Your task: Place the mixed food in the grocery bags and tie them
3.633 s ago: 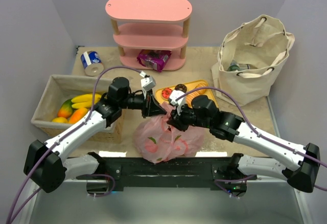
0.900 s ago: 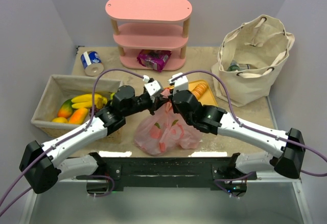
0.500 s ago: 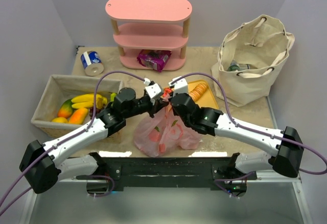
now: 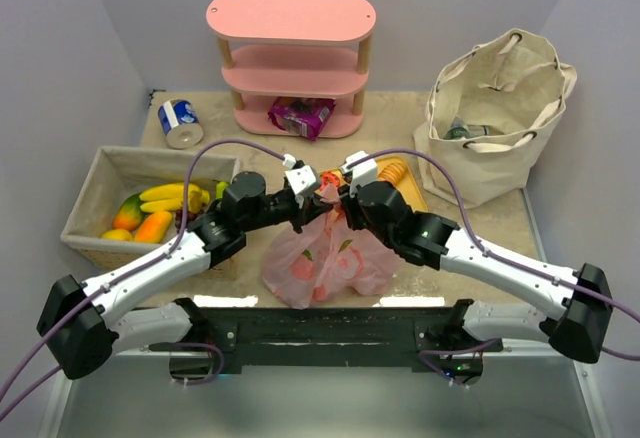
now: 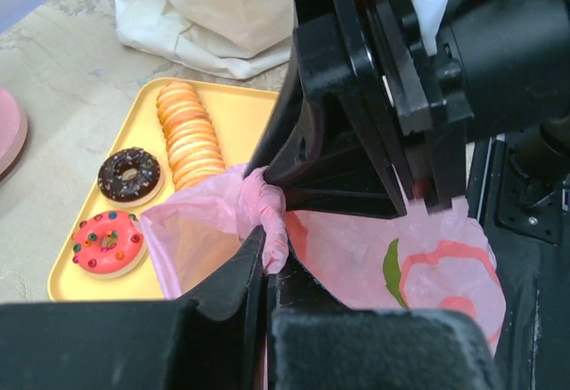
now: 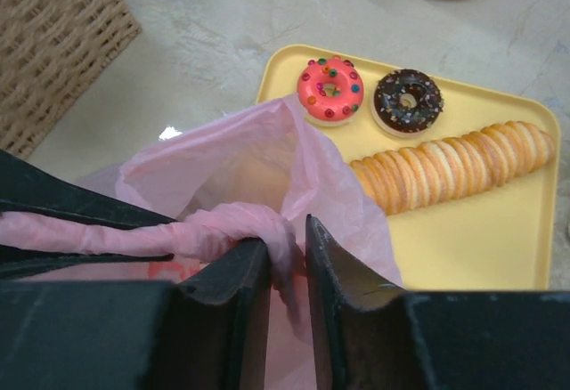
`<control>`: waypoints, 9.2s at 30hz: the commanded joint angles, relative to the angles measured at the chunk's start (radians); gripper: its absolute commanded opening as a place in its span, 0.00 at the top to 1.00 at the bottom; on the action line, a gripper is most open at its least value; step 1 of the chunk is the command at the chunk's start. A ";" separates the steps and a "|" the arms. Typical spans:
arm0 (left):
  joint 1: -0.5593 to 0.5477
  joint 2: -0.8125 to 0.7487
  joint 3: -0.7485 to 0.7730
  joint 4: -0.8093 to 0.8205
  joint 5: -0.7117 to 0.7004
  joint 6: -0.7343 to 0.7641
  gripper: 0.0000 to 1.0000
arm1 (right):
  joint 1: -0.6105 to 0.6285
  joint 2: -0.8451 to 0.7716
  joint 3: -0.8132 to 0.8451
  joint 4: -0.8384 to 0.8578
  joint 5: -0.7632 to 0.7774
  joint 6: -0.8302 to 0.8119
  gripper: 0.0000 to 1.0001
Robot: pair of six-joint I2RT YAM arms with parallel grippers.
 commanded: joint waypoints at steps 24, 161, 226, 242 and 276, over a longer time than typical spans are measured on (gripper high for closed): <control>-0.001 -0.097 0.091 -0.063 0.135 0.122 1.00 | -0.043 -0.067 0.128 -0.146 -0.282 -0.176 0.20; -0.136 -0.240 -0.064 -0.109 -0.104 0.194 1.00 | -0.019 -0.059 -0.105 0.283 -0.225 1.206 0.46; 0.199 0.019 -0.121 0.320 0.503 -0.386 0.48 | -0.100 -0.171 -0.595 1.119 -0.456 0.931 1.00; 0.179 0.061 -0.121 0.362 0.509 -0.398 0.56 | -0.109 -0.176 -0.602 1.127 -0.457 0.937 1.00; 0.168 0.034 -0.115 0.334 0.459 -0.372 1.00 | -0.111 -0.554 -0.455 0.336 -0.385 0.775 0.22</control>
